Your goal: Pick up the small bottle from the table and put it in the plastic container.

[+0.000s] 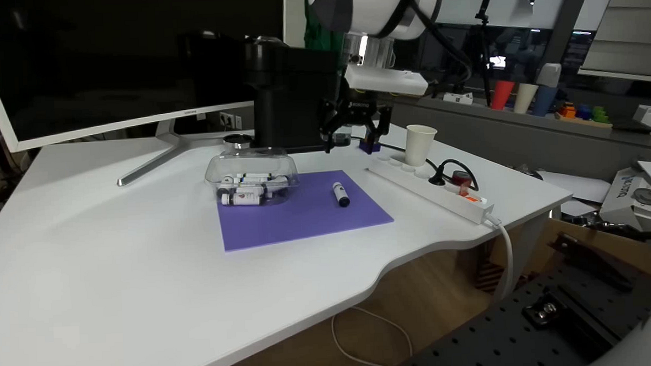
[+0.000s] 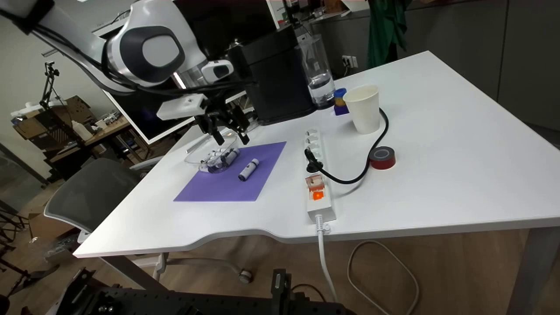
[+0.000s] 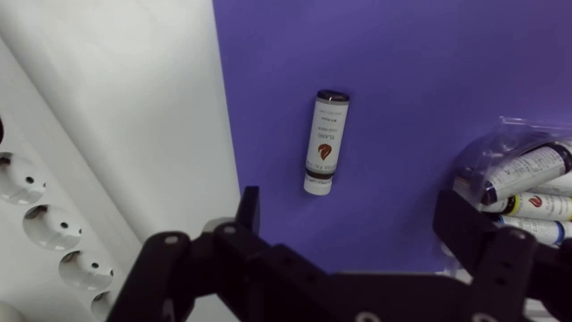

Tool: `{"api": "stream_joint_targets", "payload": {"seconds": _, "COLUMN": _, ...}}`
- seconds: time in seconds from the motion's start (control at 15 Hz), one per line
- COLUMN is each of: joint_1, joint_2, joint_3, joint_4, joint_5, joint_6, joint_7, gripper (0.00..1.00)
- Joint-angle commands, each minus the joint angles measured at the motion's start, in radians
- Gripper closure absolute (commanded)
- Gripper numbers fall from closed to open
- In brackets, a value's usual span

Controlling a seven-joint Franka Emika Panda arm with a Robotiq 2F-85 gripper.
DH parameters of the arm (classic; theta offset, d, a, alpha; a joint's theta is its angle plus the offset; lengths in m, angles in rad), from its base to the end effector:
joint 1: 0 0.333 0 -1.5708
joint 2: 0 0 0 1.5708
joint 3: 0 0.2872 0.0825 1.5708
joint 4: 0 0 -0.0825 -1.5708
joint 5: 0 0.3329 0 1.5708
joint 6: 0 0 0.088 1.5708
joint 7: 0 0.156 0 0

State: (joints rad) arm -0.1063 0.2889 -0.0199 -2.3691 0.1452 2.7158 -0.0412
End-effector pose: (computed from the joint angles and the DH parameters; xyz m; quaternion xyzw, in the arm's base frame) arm 0.4813 -0.0638 0.1777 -0.9934 0.1070 -0.0313 0.0265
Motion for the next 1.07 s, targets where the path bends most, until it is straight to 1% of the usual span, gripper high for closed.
{"api": "stream_joint_targets", "payload": {"seconds": 0.0, "joint_1": -0.026, "joint_2": 0.092, "joint_3": 0.023, "joint_4": 0.083, "joint_5": 0.049, "joint_6": -0.047, "joint_7": -0.035, "gripper": 0.0}}
{"api": "stream_joint_targets", "payload": {"seconds": 0.27, "joint_1": -0.047, "joint_2": 0.173, "joint_3": 0.041, "joint_4": 0.134, "joint_5": 0.066, "joint_6": -0.07, "joint_7": -0.059, "gripper": 0.0}}
{"api": "stream_joint_targets", "payload": {"seconds": 0.6, "joint_1": -0.061, "joint_2": 0.249, "joint_3": 0.046, "joint_4": 0.187, "joint_5": 0.062, "joint_6": -0.108, "joint_7": -0.068, "gripper": 0.0}}
{"api": "stream_joint_targets", "payload": {"seconds": 0.67, "joint_1": -0.064, "joint_2": 0.26, "joint_3": 0.048, "joint_4": 0.195, "joint_5": 0.061, "joint_6": -0.112, "joint_7": -0.071, "gripper": 0.25}}
{"api": "stream_joint_targets", "payload": {"seconds": 0.73, "joint_1": -0.066, "joint_2": 0.269, "joint_3": 0.049, "joint_4": 0.202, "joint_5": 0.059, "joint_6": -0.118, "joint_7": -0.074, "gripper": 0.26}}
{"api": "stream_joint_targets", "payload": {"seconds": 0.8, "joint_1": -0.068, "joint_2": 0.274, "joint_3": 0.052, "joint_4": 0.208, "joint_5": 0.06, "joint_6": -0.122, "joint_7": -0.078, "gripper": 0.32}}
{"api": "stream_joint_targets", "payload": {"seconds": 0.87, "joint_1": -0.068, "joint_2": 0.279, "joint_3": 0.053, "joint_4": 0.213, "joint_5": 0.06, "joint_6": -0.123, "joint_7": -0.08, "gripper": 0.41}}
{"api": "stream_joint_targets", "payload": {"seconds": 1.0, "joint_1": -0.07, "joint_2": 0.282, "joint_3": 0.055, "joint_4": 0.219, "joint_5": 0.059, "joint_6": -0.127, "joint_7": -0.085, "gripper": 0.54}}
